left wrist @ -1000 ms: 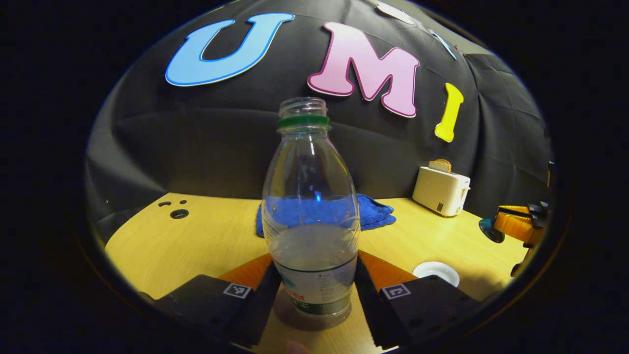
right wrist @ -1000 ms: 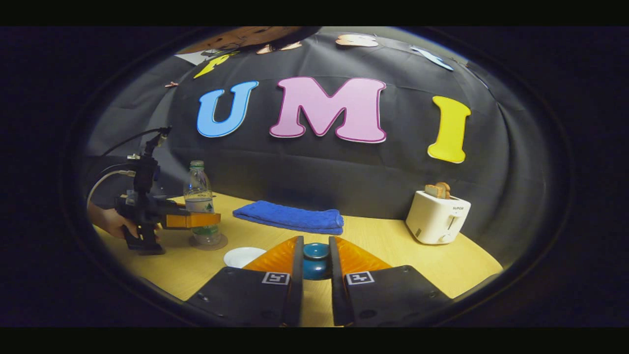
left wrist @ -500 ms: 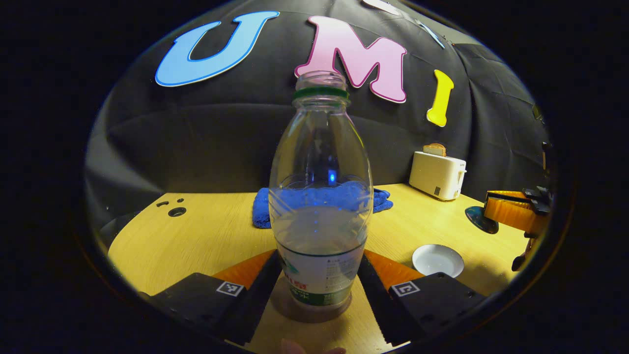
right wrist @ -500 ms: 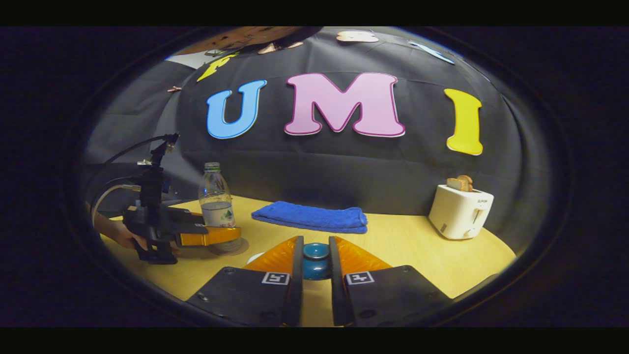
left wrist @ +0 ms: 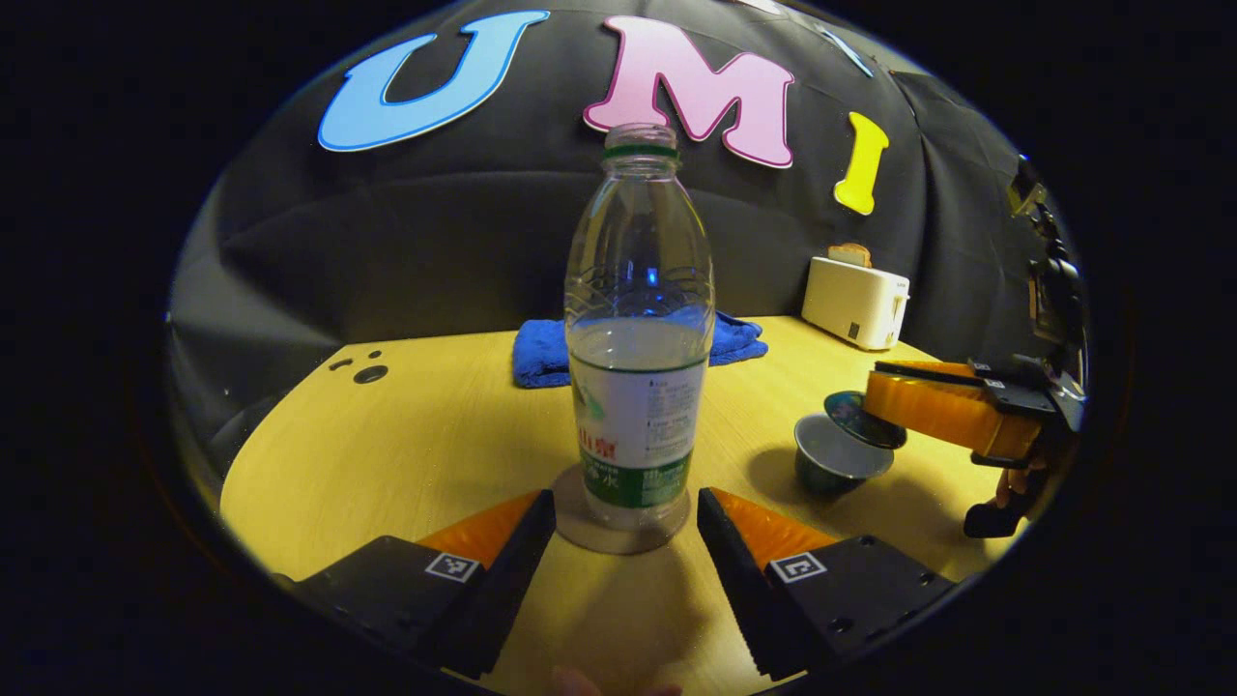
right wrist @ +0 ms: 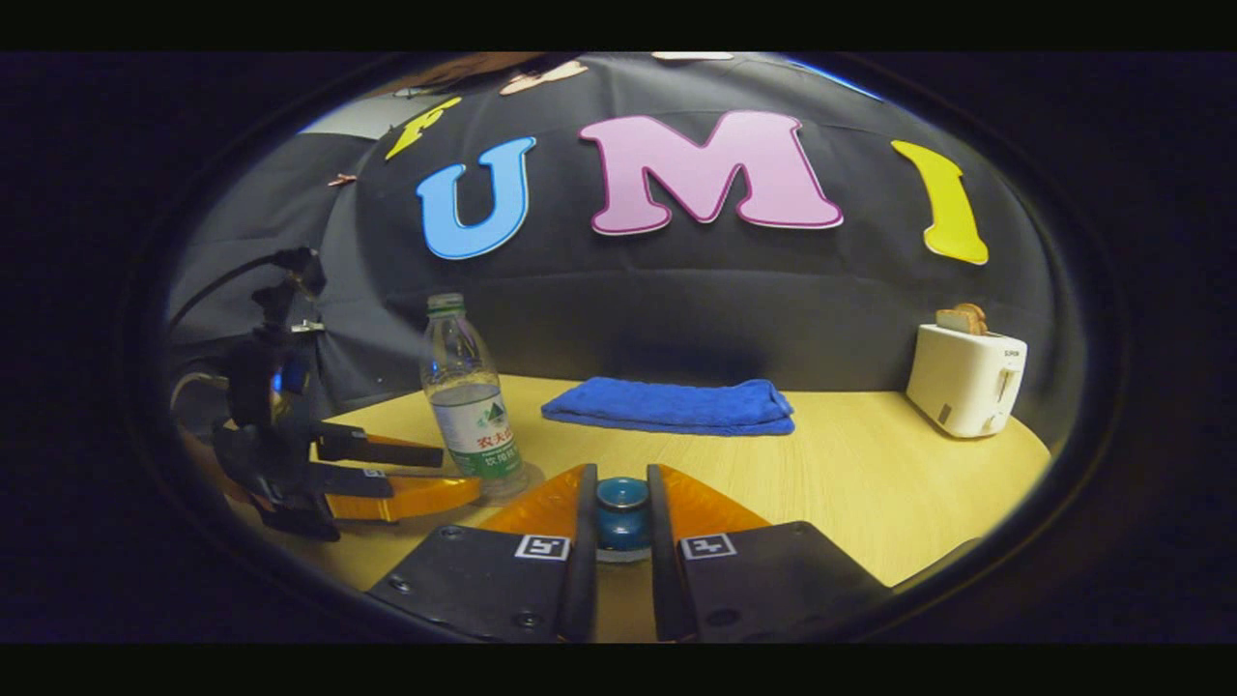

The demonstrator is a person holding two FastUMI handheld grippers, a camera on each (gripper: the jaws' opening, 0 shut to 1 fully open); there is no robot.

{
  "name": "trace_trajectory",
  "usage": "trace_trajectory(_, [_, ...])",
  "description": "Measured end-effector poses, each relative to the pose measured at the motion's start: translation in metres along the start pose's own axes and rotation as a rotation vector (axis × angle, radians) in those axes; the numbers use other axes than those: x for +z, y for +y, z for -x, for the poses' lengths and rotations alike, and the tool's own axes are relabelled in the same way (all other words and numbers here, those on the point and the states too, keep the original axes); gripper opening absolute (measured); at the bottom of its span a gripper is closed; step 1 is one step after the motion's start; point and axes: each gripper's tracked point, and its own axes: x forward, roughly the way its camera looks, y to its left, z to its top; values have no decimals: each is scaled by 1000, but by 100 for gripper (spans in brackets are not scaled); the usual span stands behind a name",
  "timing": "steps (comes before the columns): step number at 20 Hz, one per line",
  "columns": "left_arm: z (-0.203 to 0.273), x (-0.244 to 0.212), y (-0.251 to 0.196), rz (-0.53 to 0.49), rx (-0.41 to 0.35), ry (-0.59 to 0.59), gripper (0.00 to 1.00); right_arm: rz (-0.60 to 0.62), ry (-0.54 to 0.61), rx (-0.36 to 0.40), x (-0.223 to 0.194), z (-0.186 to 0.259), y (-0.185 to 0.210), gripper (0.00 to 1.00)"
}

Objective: Open the teacup lid with one hand, grasp the water bottle and pour water into the teacup with the other hand; after pouring, place the water bottle on the coaster and then close the teacup lid.

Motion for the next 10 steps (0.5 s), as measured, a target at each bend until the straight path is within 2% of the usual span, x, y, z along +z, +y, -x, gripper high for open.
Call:
trace_trajectory(1, [7, 0, 0, -4, 2, 0, 93, 3, 6, 3, -3, -2, 1, 27])
trace_trajectory(3, [20, 0, -1, -9, 6, -7, 93, 12, 21, 4, -8, -6, 3, 27])
trace_trajectory(4, [25, 3, -2, -9, 7, -12, 93, 19, 28, 2, -9, -8, 3, 22])
trace_trajectory(7, [39, 13, -6, -16, 11, -42, 93, 43, 48, -11, -17, -10, -3, 31])
trace_trajectory(8, [40, 15, -7, -21, 10, -51, 93, 42, 52, -11, -20, -10, -3, 27])
trace_trajectory(9, [41, 17, -8, -28, 9, -56, 93, 40, 51, -9, -21, -12, -2, 27])
trace_trajectory(10, [42, 19, -7, -36, 12, -60, 93, 41, 53, -8, -21, -13, -1, 31])
